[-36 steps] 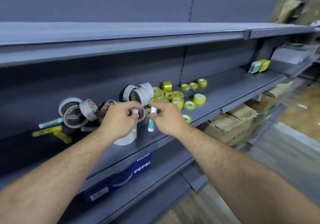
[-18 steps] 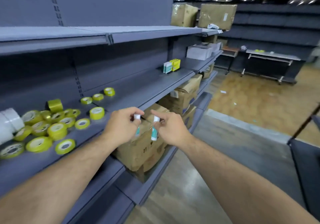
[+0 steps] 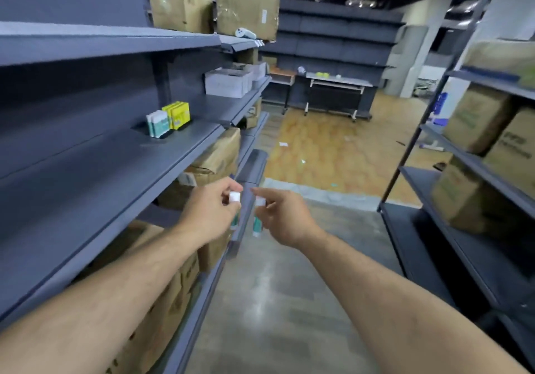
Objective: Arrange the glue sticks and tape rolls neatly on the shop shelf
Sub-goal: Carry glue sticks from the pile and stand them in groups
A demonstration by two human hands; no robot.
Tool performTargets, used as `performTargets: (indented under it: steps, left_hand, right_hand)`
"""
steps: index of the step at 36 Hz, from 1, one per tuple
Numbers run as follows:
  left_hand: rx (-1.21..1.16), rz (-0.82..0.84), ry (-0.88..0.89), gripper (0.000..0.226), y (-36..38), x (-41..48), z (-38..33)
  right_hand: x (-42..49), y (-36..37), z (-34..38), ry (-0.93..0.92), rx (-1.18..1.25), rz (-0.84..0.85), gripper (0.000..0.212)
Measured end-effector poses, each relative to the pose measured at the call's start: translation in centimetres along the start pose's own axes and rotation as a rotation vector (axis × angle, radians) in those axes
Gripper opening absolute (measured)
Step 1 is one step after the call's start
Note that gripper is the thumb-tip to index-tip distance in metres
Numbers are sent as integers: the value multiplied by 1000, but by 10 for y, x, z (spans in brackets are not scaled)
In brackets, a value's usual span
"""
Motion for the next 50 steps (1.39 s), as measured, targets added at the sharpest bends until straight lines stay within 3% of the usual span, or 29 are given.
performTargets:
  steps: [11, 21, 31, 50]
  left_hand:
    - [25, 100, 58, 23, 65, 151, -1]
    - [34, -42, -49, 23, 92, 277, 41]
    - [109, -315, -174, 22, 56, 367, 82]
    - [263, -549, -302, 17, -54, 456, 203]
  right_hand:
    - [139, -33, -65, 78, -27, -66, 39]
    - [287, -22, -109, -64, 40, 59, 37]
    - [429, 15, -95, -292, 111, 225, 34]
    - [596, 153, -22, -507, 122, 409, 37]
Point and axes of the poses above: each hand's wrist, its own x-axis towards the middle knuckle, its own y-axis out of the palm, z = x × y, the point moved 7 cm from there along x, towards the middle knuckle, and after that the axes turned 5 degrees about -x, right-handed, at the moved point
